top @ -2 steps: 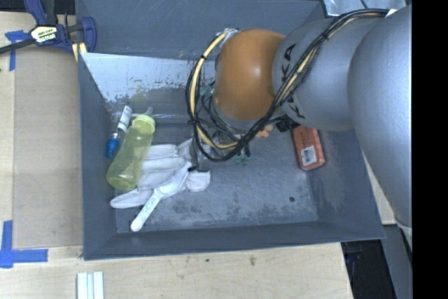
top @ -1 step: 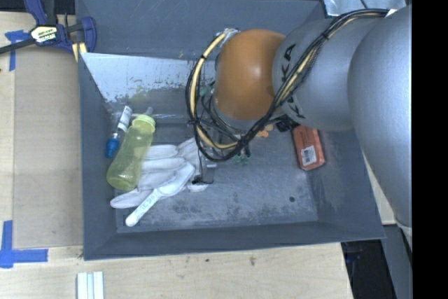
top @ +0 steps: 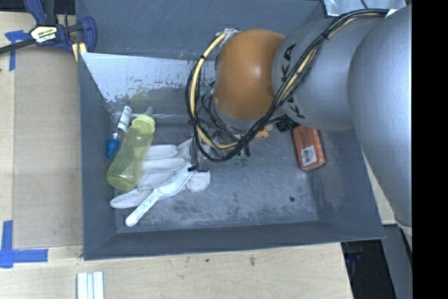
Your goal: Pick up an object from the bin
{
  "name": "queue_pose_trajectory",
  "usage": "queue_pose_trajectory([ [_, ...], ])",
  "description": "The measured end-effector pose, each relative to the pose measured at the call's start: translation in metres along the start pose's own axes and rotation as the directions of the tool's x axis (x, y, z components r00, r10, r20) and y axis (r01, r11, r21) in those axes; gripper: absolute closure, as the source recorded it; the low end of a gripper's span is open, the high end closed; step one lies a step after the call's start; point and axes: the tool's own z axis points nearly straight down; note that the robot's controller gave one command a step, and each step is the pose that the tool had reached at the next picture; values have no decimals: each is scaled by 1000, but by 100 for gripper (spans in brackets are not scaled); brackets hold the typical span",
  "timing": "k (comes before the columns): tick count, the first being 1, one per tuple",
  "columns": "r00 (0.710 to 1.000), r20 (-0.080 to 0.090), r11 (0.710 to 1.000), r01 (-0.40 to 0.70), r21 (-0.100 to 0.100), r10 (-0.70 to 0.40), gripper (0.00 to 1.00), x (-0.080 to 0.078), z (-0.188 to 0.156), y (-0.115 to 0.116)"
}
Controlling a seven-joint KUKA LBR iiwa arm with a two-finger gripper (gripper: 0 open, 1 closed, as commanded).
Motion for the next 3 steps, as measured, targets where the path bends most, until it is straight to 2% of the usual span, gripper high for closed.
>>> queue_pose_trajectory([
  [1, 1000, 0, 1000, 0, 0, 0, 0, 0, 0, 0],
  [2, 1000, 0, 1000, 1, 0, -1, 100, 0, 0, 0],
  [3, 1000, 0, 1000, 1, 0, -1, 0, 0, 0, 0],
])
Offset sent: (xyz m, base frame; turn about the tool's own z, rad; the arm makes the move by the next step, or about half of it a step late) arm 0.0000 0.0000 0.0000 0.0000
